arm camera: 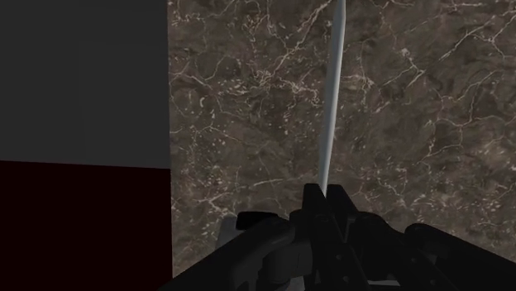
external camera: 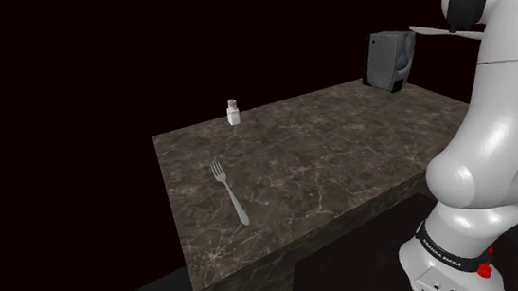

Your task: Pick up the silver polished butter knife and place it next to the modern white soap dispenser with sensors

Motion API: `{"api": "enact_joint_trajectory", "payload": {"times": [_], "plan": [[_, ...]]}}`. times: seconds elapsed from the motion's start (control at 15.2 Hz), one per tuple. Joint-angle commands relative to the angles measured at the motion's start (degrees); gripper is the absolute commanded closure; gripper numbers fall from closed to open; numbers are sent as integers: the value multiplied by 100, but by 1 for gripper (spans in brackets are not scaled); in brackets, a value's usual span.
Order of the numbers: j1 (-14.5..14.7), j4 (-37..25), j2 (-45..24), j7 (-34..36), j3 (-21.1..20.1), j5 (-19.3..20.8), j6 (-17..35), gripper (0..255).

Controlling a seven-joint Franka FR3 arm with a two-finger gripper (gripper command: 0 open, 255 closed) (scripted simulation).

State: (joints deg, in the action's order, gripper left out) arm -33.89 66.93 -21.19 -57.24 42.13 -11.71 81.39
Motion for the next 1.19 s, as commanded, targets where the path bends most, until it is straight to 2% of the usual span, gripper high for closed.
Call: {"api": "enact_joint_trajectory", "payload": {"times": [0.0,0.53,1.12], "plan": [[107,316,108,25,8,72,223,255],[344,1248,336,85,9,221,956,255],[478,2064,428,109,-9,272,1690,255]]}}
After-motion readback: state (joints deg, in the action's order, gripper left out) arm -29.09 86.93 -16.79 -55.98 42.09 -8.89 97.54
